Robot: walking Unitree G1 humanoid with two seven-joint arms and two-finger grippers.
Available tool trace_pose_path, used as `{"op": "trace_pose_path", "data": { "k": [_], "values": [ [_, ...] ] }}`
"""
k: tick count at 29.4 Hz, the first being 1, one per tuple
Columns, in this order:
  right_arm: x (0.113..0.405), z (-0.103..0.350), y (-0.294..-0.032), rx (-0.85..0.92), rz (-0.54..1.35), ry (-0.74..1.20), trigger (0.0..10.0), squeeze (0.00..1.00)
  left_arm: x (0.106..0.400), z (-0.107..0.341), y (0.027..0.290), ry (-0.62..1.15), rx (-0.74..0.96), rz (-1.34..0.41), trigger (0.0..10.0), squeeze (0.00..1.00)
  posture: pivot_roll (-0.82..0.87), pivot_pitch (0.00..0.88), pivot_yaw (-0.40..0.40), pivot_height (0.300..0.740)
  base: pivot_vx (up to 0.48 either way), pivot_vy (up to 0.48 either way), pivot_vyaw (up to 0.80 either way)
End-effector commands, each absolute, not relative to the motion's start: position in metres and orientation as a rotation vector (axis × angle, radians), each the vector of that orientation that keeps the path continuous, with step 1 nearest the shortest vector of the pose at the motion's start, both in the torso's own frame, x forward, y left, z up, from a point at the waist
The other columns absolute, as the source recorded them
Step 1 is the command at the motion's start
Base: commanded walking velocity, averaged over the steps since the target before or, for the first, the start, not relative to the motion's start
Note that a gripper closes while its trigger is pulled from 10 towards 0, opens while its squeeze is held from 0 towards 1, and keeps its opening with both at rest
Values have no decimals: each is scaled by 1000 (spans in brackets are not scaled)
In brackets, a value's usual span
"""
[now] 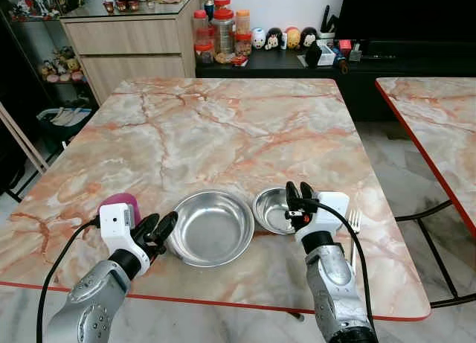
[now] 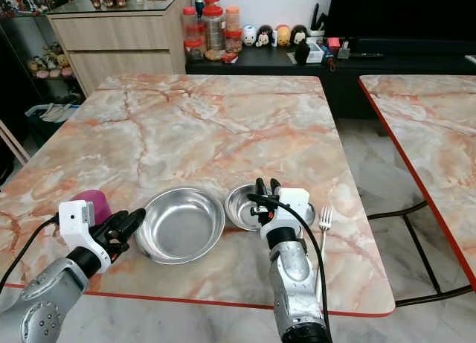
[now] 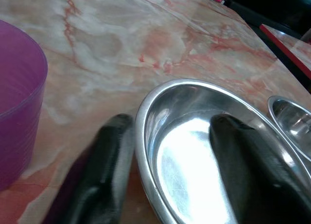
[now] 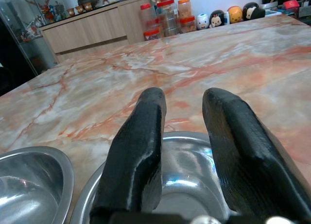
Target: Setting the table
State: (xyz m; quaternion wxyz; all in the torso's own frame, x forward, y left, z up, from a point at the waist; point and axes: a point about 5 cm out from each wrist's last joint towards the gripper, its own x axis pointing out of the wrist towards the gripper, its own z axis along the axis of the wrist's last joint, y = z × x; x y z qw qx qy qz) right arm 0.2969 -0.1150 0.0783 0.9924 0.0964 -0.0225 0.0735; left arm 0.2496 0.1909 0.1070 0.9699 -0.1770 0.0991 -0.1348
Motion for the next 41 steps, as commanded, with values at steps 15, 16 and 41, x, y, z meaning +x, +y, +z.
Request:
{"op": "trace_pose_path", "data": {
  "k": [15, 16, 41],
  "values": [
    [297, 78, -112, 192, 158, -35, 10000, 0, 251, 88, 201, 288, -328, -132, 10000, 0, 36, 0, 33, 740, 0, 0, 0],
    [297, 78, -113, 192, 156, -35, 10000, 0, 252, 87, 200, 291, -327, -134, 10000, 0, 35, 0, 34, 740, 0, 0, 0],
    [298, 78, -112, 193, 154, -36, 10000, 0, 259, 93, 197, 258, -318, -137, 10000, 1000, 34, 0, 35, 740, 0, 0, 0]
  ]
}}
